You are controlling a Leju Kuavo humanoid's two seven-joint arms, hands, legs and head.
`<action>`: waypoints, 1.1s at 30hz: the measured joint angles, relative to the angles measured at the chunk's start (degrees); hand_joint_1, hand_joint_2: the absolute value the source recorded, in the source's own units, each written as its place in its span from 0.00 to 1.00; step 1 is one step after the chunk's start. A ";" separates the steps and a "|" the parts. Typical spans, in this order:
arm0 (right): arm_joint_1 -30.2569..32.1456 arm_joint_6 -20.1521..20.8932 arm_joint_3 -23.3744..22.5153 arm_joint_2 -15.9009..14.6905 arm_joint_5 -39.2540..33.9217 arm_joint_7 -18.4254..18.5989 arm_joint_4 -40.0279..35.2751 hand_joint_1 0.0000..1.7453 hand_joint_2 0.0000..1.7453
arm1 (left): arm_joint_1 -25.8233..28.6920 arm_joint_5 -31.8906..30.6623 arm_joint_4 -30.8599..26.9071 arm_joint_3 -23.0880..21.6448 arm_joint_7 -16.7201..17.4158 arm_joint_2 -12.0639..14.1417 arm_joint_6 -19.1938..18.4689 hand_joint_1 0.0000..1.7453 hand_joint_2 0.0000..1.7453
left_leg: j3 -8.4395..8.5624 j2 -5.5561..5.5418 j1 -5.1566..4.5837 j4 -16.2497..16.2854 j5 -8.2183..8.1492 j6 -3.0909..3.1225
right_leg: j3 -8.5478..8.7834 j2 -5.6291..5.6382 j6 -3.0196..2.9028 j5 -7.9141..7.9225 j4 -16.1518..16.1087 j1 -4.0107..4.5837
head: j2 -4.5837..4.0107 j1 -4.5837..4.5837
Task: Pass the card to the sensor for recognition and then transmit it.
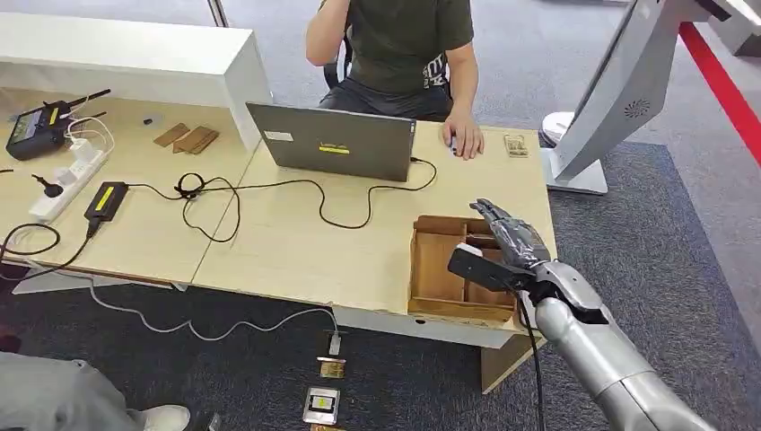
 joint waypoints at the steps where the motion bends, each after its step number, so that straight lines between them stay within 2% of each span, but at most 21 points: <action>1: 0.00 0.00 0.00 0.02 0.00 0.02 0.00 0.00 1.00 | 0.00 0.00 0.00 0.00 0.00 0.00 0.00 0.00 0.00 | 0.00 0.00 0.00 0.00 0.00 0.00 | 0.00 0.00 0.00 0.00 0.00 0.00 | 0.00 0.00; 23: 0.00 -0.30 0.00 0.02 0.02 -0.02 0.00 0.00 1.00 | 0.00 0.00 0.00 0.00 0.00 0.00 0.00 0.00 0.00 | 0.01 0.00 0.00 0.00 0.00 0.00 | 0.00 0.00 0.00 0.00 0.00 0.00 | 0.00 0.00; 25: 0.13 -4.30 -0.07 -0.04 0.33 -0.82 0.22 0.00 1.00 | 0.01 -0.17 0.00 0.00 -0.11 0.00 0.00 0.00 0.00 | 0.01 0.00 0.00 0.00 0.00 -0.01 | -0.01 0.00 0.00 0.00 0.00 0.00 | 0.00 0.00; 28: 0.09 -9.31 -0.09 -0.15 -0.13 -4.76 1.81 0.00 1.00 | 0.03 -0.17 0.00 0.00 -0.42 -0.02 0.00 0.00 0.00 | 0.01 0.00 0.00 0.00 0.00 -0.01 | 0.00 0.00 0.00 0.00 -0.01 0.00 | 0.00 0.00; 32: 0.10 -9.92 -0.07 -0.17 -0.24 -5.62 3.89 0.00 1.00 | 0.08 -0.17 0.00 0.00 -0.55 -0.02 0.00 0.00 0.00 | 0.00 0.00 0.00 0.00 0.00 -0.01 | 0.00 0.00 0.00 0.00 -0.01 0.00 | 0.00 0.00; 33: 0.07 -9.92 -0.07 -0.17 -0.24 -5.71 4.24 0.32 1.00 | 0.08 -0.17 0.00 0.00 -0.52 -0.02 0.00 0.00 0.00 | 0.00 0.00 0.00 0.00 0.00 -0.01 | 0.00 0.00 0.00 0.00 -0.01 0.00 | 0.00 -0.02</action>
